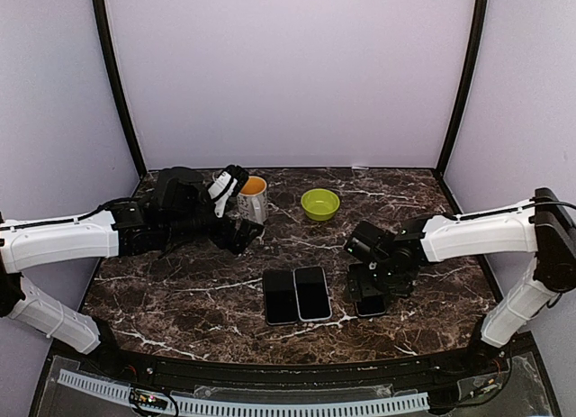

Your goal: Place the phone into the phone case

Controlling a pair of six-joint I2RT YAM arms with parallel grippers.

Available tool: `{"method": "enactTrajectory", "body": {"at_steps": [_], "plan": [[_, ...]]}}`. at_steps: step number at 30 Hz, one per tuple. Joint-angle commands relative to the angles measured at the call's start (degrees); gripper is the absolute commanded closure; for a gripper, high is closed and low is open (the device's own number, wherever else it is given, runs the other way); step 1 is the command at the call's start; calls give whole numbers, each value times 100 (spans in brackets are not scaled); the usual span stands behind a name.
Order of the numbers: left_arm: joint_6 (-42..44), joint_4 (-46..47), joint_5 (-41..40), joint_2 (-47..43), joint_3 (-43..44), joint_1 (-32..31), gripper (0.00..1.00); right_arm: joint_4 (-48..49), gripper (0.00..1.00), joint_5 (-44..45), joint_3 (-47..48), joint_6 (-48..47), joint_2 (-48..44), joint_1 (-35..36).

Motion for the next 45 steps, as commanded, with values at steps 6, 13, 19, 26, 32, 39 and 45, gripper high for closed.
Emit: {"method": "enactTrajectory", "body": {"at_steps": [6, 13, 19, 26, 32, 39, 45], "plan": [[179, -75, 46, -160, 1, -11, 1, 554, 5, -562, -307, -211, 530, -27], [185, -70, 44, -157, -2, -11, 1, 414, 38, -406, -237, -208, 745, 5], [178, -67, 68, -152, -2, -6, 2, 171, 61, 178, 77, -94, 557, 221], [136, 184, 704, -408, -53, -10, 7, 1072, 78, 2057, 738, -481, -188, 1331], [-257, 2122, 1864, -1393, -950, -7, 7, 3849, 77, 3434, 1047, -2196, -181, 2450], [-807, 3404, 1984, -2053, -1724, -5, 6, 5618, 78, 3919, 1794, -3874, 485, 2830], [-1059, 3700, 2071, -2082, -1837, -7, 23, 5928, 78, 3828, 2138, -4567, 792, 2962]]}}
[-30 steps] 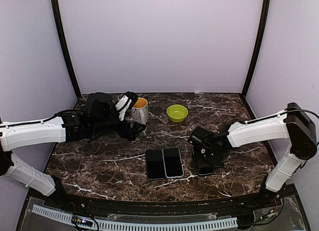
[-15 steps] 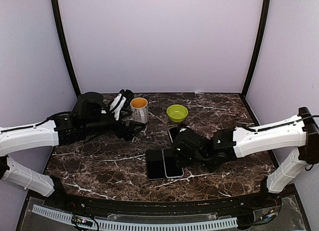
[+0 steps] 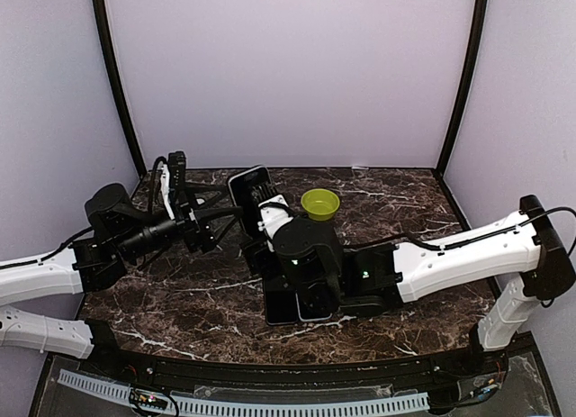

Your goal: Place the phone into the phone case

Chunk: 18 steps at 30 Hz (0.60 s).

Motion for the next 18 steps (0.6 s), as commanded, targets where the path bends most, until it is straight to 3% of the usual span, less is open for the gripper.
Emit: {"method": "enactTrajectory", "body": {"at_steps": [1, 12, 16, 18], "plan": [[-259, 610, 174, -107, -118, 1, 28, 944, 78, 183, 254, -861, 93, 154], [-235, 574, 203, -59, -97, 4, 97, 1278, 80, -23, 77, -1382, -10, 264], [-171, 538, 266, -62, -92, 1, 100, 1232, 75, -190, -26, -1428, -127, 264], [-95, 527, 286, -92, -96, -1, 100, 1111, 61, -322, -94, -1432, -246, 260]]}}
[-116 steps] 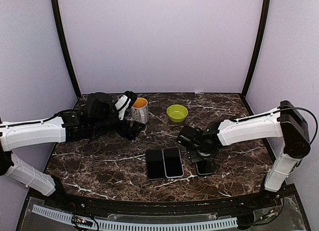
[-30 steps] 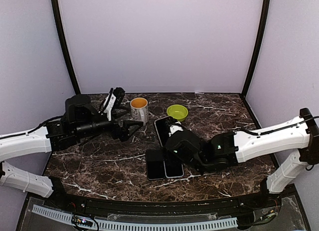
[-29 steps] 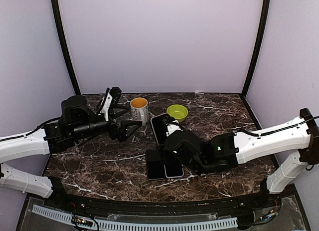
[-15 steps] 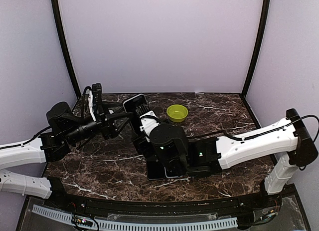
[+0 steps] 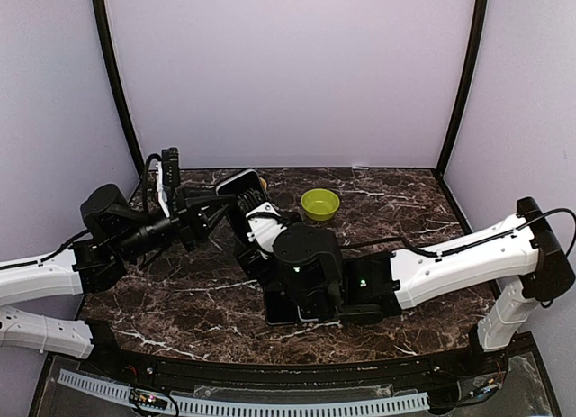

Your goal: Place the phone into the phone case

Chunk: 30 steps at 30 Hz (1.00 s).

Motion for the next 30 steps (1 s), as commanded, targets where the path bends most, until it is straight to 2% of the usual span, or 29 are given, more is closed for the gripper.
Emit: {"method": "enactTrajectory", "body": {"at_steps": [1, 4, 5, 7, 10, 14, 16, 20, 25, 30], "plan": [[371, 16, 149, -84, -29, 37, 100, 341, 47, -392, -131, -152, -482, 80], [597, -40, 305, -157, -25, 25, 100, -147, 9, -932, -361, -113, -904, 20], [705, -82, 410, -167, -18, 25, 100, -427, 3, -1237, -429, -83, -1081, -31], [898, -215, 680, -165, 33, 30, 100, -1111, 2, -2255, -550, 5, -1471, -215], [1131, -419, 1507, -69, 170, -2, 100, -2189, 2, -4080, -591, 169, -1929, -619], [1455, -395, 2403, 87, 117, -140, 100, -2663, 2, -5213, -618, 171, -2288, -845], [1872, -463, 2473, 168, 64, -335, 100, -2692, 6, -5578, -573, 101, -2343, -885], [2573, -950, 2217, 249, 81, -734, 100, -2923, 22, -5872, -264, -94, -2197, -902], [2659, -900, 2090, 245, 20, -807, 100, -3172, 30, -6072, 52, -202, -1908, -919], [2658, -941, 2161, 233, 28, -805, 100, -3171, 61, -5961, 61, -193, -1826, -934]]}}
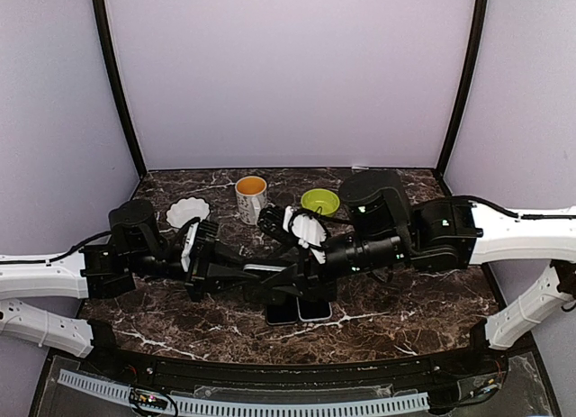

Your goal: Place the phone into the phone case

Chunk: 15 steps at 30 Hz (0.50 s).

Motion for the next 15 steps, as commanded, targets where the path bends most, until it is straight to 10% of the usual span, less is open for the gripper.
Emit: {"method": "enactTrajectory", "body": {"at_steps": [1, 10, 15], "plan": [[188, 280, 123, -121, 28, -3, 100, -29, 70, -79, 197, -42, 50, -54], [165, 217, 246, -202, 42, 0, 100, -91, 100, -93, 300, -12, -67, -114], [22, 265, 279, -116, 56, -12, 68, 317, 100, -334, 247, 1, -423, -119]]}}
